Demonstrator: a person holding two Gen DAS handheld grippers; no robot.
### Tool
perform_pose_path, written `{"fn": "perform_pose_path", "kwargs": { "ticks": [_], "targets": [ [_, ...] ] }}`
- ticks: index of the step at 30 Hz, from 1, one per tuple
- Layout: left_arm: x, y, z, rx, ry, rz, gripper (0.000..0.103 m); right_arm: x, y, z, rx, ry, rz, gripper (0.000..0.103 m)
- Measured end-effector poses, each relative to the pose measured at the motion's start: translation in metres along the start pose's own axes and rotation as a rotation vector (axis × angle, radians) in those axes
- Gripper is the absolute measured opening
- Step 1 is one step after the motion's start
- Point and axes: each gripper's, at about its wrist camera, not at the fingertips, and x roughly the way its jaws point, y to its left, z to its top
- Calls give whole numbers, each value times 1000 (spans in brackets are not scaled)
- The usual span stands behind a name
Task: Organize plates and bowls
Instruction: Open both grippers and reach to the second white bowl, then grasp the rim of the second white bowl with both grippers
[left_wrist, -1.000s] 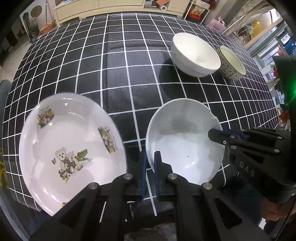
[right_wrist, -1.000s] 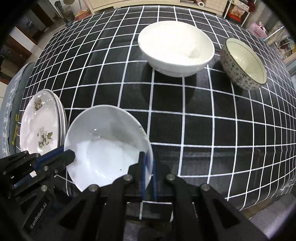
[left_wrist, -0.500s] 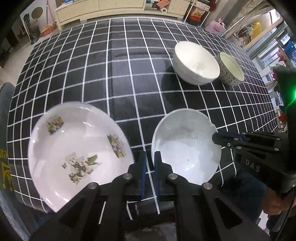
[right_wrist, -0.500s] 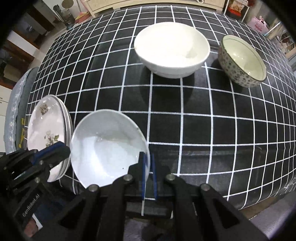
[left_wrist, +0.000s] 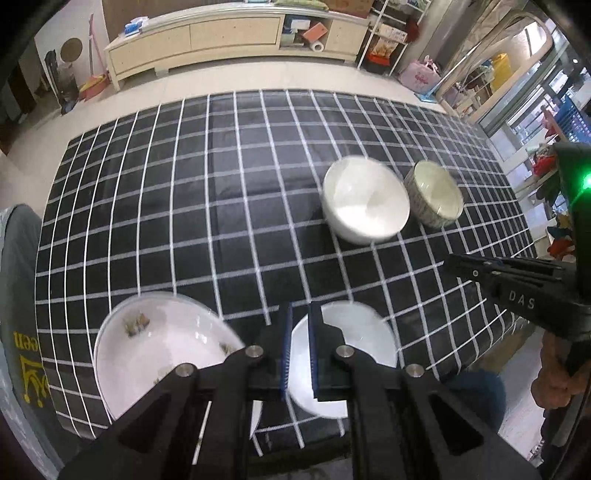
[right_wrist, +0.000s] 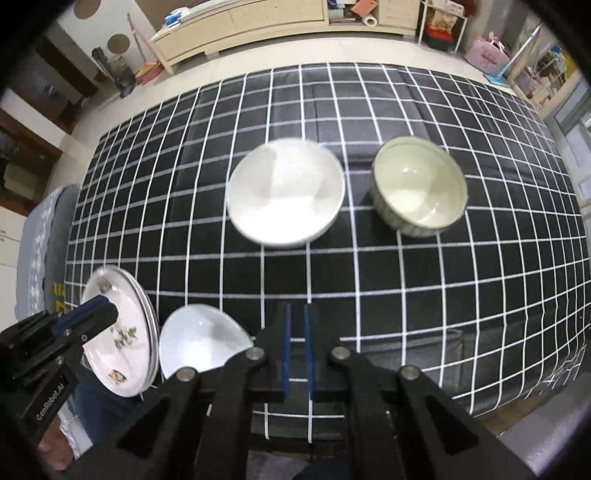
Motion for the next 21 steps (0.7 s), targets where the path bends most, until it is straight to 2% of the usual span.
{"fn": "perform_pose_path", "kwargs": {
  "ticks": [4,12,17,21],
  "targets": [
    [3,-10,23,10,2,-13,10,-2,-8,23,9,-11,-18,10],
    [29,-25,57,43,16,-16,11,15,-33,52,25,24,-48,12],
    [50,-29,70,35,45,-25,11,30,-45,68,46,46,-25,24],
    [67,-29,80,35,63,-32,11,37,-52,80,52,47,-34,28]
  ]
}}
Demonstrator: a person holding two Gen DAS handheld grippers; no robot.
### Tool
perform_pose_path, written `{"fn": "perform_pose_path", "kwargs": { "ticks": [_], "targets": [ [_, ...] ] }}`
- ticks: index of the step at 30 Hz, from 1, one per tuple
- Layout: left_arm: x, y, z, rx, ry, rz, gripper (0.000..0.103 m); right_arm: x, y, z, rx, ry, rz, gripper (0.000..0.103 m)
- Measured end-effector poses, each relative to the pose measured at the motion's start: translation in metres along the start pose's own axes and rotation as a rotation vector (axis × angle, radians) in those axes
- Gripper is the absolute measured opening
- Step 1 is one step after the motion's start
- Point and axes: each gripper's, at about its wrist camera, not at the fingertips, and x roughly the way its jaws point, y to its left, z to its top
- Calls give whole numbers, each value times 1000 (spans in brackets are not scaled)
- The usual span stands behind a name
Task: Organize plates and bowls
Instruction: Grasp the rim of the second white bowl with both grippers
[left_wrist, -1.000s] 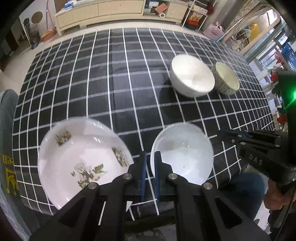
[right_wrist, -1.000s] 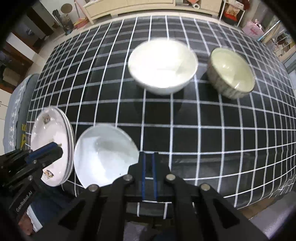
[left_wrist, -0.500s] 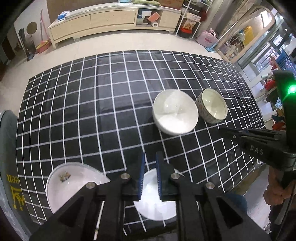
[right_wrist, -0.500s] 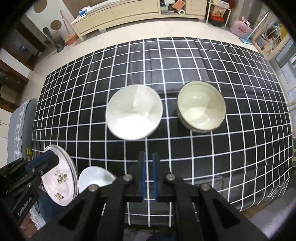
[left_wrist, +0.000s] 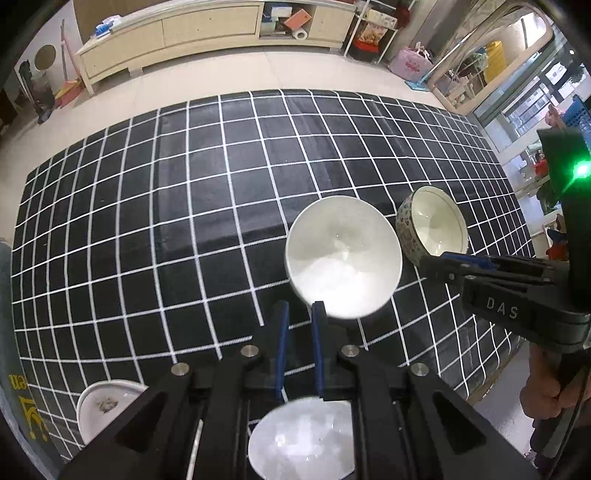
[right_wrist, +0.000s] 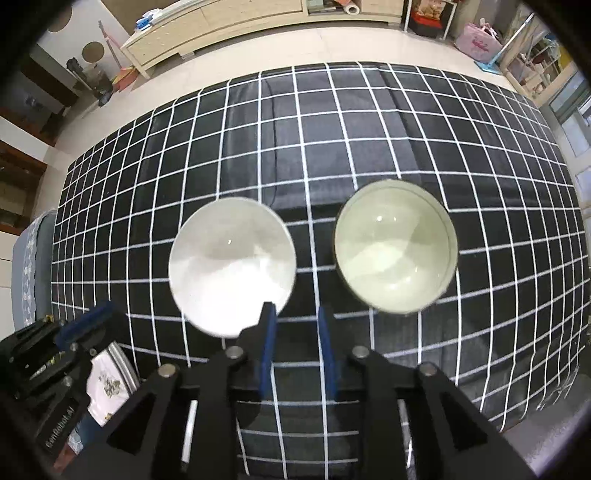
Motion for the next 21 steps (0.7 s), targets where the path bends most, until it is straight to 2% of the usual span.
{"fn": "perform_pose_path", "kwargs": {
  "ticks": [8,19,21],
  "targets": [
    [33,4,26,-3,28,3,11,27,-1,24,-19,9,-3,28],
    [61,5,30,22,61,25,11,58,-1,35,-42,34,-54,27],
    [63,4,28,20,66,30,8,60,-2,33,-45,24,-47,21]
  ]
}}
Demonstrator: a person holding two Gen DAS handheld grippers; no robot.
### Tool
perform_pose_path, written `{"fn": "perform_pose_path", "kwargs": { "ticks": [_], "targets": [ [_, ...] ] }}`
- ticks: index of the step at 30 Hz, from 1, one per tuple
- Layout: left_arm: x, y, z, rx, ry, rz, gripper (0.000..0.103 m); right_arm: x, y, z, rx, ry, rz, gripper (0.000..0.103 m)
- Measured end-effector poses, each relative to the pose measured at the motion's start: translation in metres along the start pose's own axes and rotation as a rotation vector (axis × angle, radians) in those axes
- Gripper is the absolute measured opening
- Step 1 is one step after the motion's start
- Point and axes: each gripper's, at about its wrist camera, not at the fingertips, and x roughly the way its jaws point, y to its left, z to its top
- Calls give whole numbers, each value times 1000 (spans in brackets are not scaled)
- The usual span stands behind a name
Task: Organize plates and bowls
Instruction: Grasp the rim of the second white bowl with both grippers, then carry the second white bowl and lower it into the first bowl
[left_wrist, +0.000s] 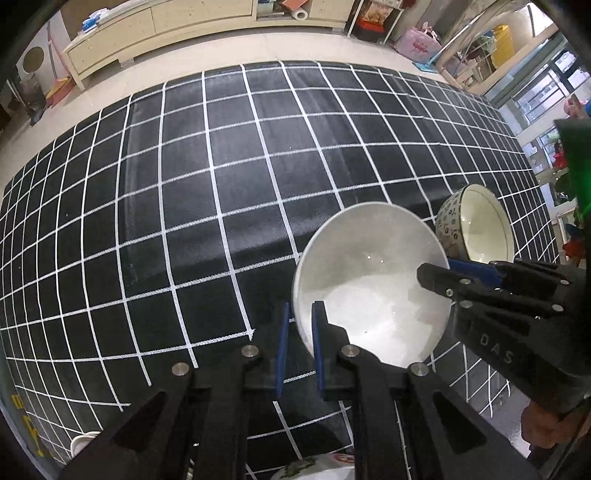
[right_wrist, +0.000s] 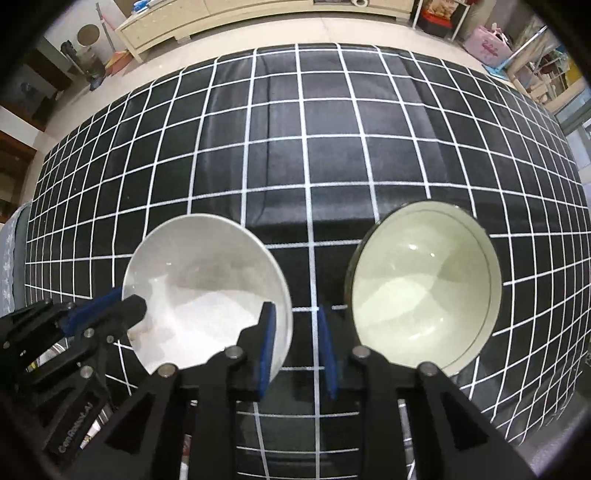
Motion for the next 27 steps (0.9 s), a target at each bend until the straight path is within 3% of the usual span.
{"fn": "perform_pose_path", "kwargs": {
  "ticks": [4,9,21,27],
  "targets": [
    [2,-5,-3,15,-5,11,8,6,1,-6,-9,16,12,13],
    [5,-14,-8,44,6,50,8,10,14,-25,-55,3,-24,13],
    [-6,13,-57,10,41,71,8,7,59,-88,-107,45,18,13],
    [-11,25,-76,4,41,82,8,5,118,-132,-112,54,26,13]
  ]
}}
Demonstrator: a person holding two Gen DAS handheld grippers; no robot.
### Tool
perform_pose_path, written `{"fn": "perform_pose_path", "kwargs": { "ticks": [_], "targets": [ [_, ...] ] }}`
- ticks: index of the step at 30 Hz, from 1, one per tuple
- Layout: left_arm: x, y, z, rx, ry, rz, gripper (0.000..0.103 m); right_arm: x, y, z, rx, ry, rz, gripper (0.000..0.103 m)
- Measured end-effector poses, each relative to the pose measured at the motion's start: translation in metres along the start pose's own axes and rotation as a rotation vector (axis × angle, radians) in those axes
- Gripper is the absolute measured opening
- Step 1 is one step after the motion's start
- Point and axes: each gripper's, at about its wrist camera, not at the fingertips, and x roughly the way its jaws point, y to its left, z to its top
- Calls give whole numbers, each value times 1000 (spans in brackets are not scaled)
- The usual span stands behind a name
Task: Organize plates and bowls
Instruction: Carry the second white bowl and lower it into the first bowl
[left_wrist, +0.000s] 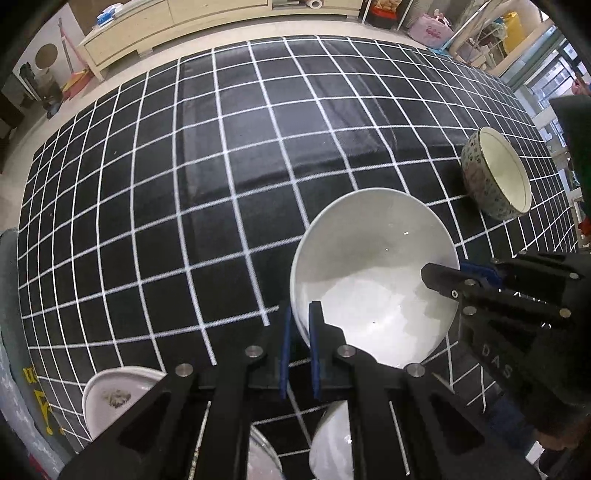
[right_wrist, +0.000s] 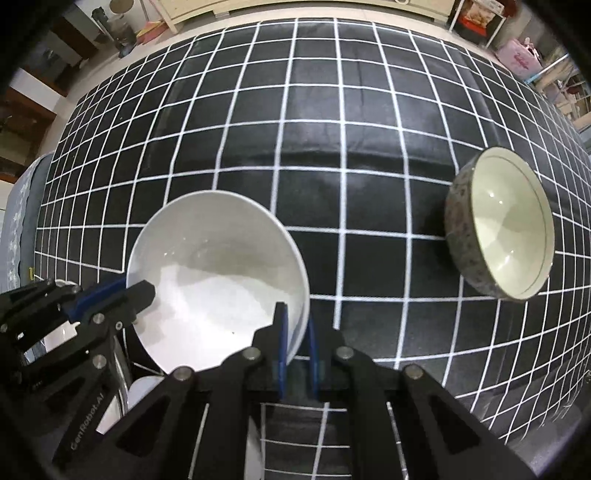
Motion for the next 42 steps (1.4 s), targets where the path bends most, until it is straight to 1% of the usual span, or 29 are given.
{"fn": "perform_pose_path", "kwargs": {
  "ticks": [3,7,11,13,14,15,16,17,18,20,24,29,35,37,39,40,41,42],
  "targets": [
    [-1,7,-6,-14,-5,-10,8,-3,23,-13,-18,2,-9,13],
    [1,9,-10,-26,-14,-15,8,-3,40,-21,-12,-3,-16,13],
    [0,10,-9,-39,-12,-18,8,0,44,-15,20,1,-12,13],
    [-2,10,-9,-40,-21,-15,8,3,41,-6,29,5,-8,13],
    [-4,11,-8,-41,-25,-16,8,3,45,-8,30,6,-7,13],
    [-10,14,-7,-43,-29,-18,8,3,37,-1,33,5,-5,13],
    [-9,10,-6,-44,-34,-18,8,2,29,8,36,1,-2,13],
    [-11,11,-6,-43,-39,-17,8,3,22,21,38,-3,-1,13],
    [-15,11,-6,-42,-44,-16,8,0,24,23,38,-9,-2,13],
    [-23,11,-6,-45,-54,-12,8,-9,35,39,38,-19,-1,13],
    [-42,14,-9,-49,-76,-20,8,-31,55,44,28,-45,-12,13],
    [-68,10,-23,-47,-112,-19,8,-63,85,49,14,-84,-27,13],
    [-91,3,-50,-42,-136,-16,8,-92,108,38,-7,-116,-43,13],
    [-92,-1,-58,-46,-137,-18,8,-97,117,33,-11,-120,-45,13],
    [-95,-3,-69,-47,-141,-17,8,-103,126,24,-15,-123,-49,13],
    [-96,-4,-75,-45,-139,-14,8,-110,112,12,-17,-124,-49,13],
    [-97,-5,-78,-43,-139,-12,8,-112,111,5,-19,-123,-51,13],
    [-96,-7,-82,-42,-137,-10,8,-111,119,2,-23,-119,-56,13]
  ]
}}
